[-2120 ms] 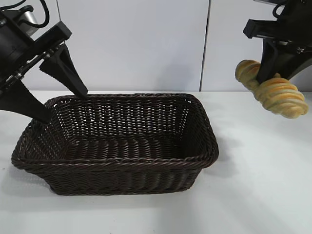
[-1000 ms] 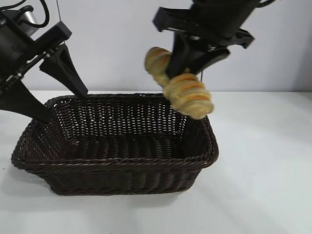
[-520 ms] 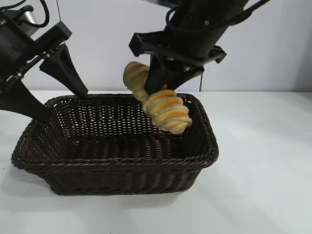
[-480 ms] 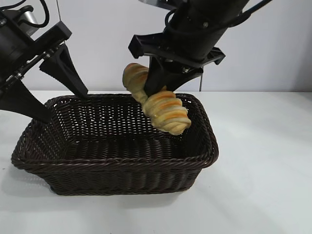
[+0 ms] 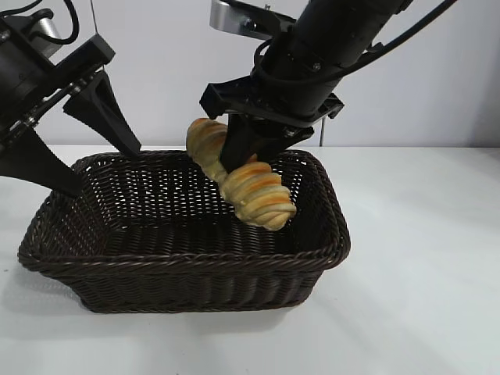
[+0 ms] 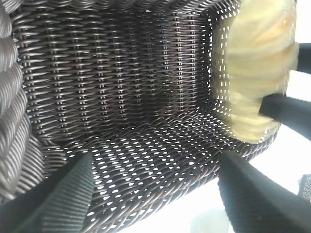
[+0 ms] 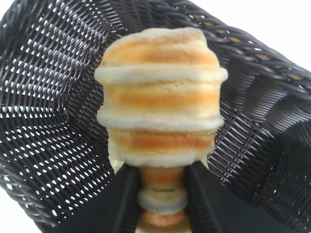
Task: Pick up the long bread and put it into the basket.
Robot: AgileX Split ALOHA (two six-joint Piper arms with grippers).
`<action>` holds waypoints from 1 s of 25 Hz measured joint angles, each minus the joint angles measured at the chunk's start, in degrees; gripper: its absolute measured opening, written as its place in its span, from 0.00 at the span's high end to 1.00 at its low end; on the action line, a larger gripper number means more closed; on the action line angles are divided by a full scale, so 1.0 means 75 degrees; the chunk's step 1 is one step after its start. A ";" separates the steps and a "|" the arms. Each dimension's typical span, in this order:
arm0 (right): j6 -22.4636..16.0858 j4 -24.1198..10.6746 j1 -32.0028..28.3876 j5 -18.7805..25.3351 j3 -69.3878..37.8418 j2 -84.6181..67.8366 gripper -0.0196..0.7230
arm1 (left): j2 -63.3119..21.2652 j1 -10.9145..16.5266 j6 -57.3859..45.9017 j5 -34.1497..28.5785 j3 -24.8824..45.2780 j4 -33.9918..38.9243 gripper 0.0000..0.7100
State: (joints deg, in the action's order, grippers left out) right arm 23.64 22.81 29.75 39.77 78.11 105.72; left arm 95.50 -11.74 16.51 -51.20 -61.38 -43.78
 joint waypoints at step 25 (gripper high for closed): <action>-0.0688 0.0001 -0.1630 0.1921 0.0006 -0.1234 0.16 | 0.0000 0.0000 0.0000 0.0000 0.0000 0.0000 0.26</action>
State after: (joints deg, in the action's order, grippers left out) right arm 18.48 22.82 17.53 54.18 78.15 96.46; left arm 95.50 -11.74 16.51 -51.20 -61.38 -43.78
